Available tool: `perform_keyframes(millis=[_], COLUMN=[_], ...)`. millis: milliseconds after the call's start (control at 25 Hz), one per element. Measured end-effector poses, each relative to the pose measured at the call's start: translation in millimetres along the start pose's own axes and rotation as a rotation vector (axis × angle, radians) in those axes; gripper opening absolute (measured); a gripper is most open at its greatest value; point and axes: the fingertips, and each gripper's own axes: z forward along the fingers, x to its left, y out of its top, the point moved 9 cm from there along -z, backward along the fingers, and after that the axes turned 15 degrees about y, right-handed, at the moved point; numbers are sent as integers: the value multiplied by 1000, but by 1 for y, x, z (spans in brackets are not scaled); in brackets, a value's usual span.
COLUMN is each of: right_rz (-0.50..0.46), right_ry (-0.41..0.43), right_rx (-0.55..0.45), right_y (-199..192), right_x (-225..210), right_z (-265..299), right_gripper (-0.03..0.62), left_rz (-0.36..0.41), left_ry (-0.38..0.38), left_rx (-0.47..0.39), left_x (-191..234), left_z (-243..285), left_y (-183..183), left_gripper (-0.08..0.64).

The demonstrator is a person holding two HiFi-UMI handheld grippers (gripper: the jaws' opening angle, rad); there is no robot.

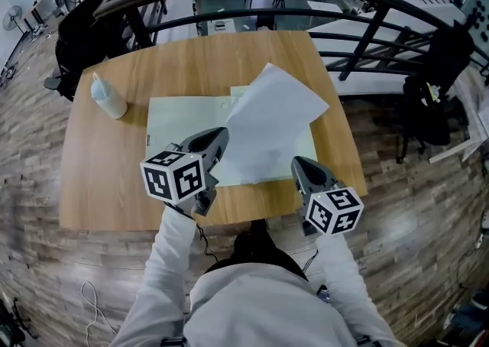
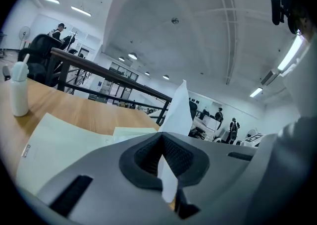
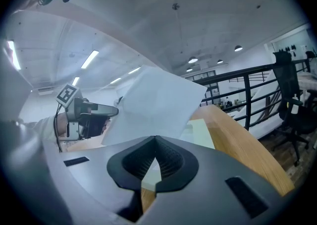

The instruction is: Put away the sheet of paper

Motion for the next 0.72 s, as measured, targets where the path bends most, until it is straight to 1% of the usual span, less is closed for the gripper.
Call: perform_keyframes(millis=[160, 320, 600, 720], right_rz=[-4, 2, 14, 20], right_ry=[8, 22, 49, 58], right_rx=[5, 29, 53, 64], right_y=[15, 16, 17, 15], right_x=[-22, -40, -60, -65], right_z=[16, 29, 48, 55], right_gripper=[28, 28, 28, 28], left_rz=[-83, -170, -281, -310], left_ry=[14, 57, 138, 172], left_rx=[25, 54, 112, 154], left_x=[17, 37, 68, 81], left_z=[30, 52, 72, 78], left_y=[2, -11, -36, -49], left_gripper=[15, 15, 15, 15])
